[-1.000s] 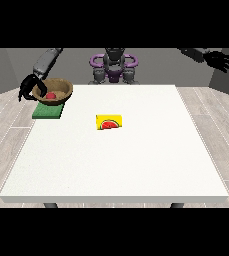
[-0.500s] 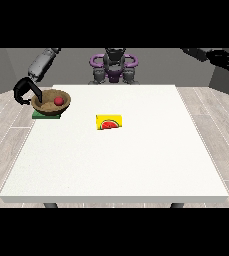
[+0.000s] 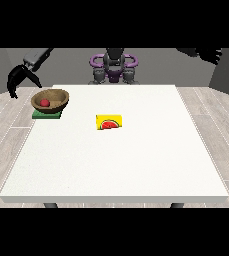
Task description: Pick the cup and pour the ball into the bowl, then pick the bowl and place it on the pad
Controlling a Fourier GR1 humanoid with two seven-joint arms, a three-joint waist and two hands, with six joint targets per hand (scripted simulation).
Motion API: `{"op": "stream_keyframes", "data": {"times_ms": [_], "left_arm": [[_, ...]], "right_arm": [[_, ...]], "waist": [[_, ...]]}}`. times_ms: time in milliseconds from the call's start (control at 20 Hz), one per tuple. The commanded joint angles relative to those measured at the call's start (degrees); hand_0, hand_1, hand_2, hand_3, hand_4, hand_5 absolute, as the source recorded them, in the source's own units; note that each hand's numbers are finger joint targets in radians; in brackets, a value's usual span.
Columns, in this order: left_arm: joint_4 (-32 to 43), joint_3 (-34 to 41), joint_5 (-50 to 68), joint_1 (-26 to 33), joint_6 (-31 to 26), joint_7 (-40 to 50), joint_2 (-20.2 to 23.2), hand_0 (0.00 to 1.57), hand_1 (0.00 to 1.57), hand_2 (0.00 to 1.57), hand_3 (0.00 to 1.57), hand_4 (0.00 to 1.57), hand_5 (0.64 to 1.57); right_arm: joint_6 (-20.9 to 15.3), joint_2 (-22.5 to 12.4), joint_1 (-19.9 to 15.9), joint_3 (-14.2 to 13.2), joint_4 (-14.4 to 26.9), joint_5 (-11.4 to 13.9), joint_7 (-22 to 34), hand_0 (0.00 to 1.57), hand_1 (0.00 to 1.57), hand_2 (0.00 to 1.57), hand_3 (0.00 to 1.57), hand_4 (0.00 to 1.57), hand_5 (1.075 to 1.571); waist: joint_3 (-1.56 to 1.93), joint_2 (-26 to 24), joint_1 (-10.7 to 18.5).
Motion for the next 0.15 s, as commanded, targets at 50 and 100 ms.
{"op": "stream_keyframes", "data": {"times_ms": [50, 100], "left_arm": [[-1.45, -5.26, -3.25, 1.07, 5.46, 6.61, -5.71, 0.00, 0.00, 0.00, 0.00, 0.90, 1.559], [1.18, -5.13, -3.76, 3.73, 3.55, 5.08, -5.16, 0.00, 0.00, 0.00, 0.00, 0.90, 1.559]], "right_arm": [[5.55, 1.63, -3.34, 3.02, -3.18, -0.14, 4.21, 0.00, 0.00, 0.00, 0.00, 0.42, 1.383], [4.59, 4.33, -4.97, 3.57, -5.44, -0.70, 5.72, 0.00, 0.00, 0.00, 0.00, 0.48, 1.434]], "waist": [[-0.09, -10.61, -2.34], [-0.22, -13.90, -2.95]]}}
